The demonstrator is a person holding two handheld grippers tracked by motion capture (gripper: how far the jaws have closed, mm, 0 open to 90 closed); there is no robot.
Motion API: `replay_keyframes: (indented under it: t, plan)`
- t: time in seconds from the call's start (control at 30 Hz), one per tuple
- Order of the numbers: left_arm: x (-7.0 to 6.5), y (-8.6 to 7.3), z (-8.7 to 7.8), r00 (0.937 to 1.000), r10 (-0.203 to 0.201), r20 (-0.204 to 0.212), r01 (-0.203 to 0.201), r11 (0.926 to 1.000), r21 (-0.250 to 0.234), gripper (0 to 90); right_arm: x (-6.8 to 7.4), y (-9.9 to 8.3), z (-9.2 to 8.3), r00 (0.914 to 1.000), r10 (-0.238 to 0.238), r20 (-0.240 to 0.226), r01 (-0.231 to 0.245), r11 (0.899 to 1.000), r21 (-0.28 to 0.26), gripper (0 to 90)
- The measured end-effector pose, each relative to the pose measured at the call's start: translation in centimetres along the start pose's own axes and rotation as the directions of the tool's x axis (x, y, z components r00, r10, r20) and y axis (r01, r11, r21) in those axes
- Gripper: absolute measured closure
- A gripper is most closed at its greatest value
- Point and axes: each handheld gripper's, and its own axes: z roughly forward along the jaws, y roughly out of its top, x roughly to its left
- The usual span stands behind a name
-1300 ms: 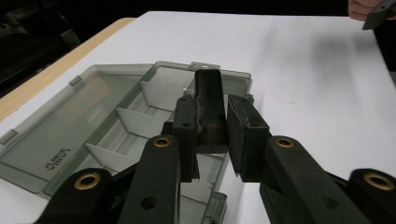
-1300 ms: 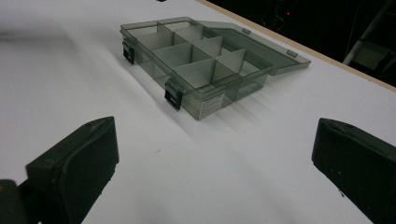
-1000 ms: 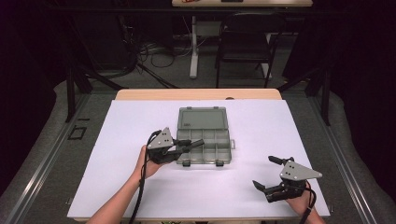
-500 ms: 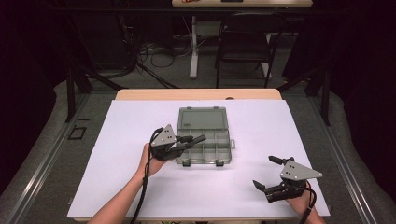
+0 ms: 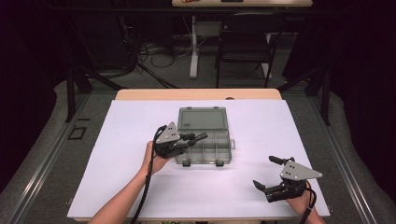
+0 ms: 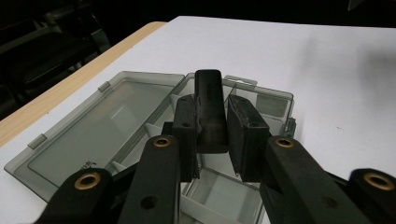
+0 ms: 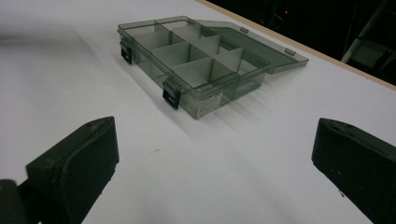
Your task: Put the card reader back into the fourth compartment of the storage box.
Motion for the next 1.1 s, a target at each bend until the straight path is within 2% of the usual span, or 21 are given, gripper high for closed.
replay_keyframes:
  t: [0.6,1.1]
  plan:
    - [0.5,0.4,0.7,0.9984,-0.036,-0.043,0.036,0.9994,-0.002,74.5,0.0,0.0,0.0,1.0000,0.002,0.000,-0.002,1.000,0.004,0.2]
    - [0.6,1.1,2.0,0.9972,-0.056,-0.049,0.056,0.9984,0.003,74.4,-0.1,0.0,-0.1,1.0000,0.005,0.005,-0.005,1.000,0.005,0.2]
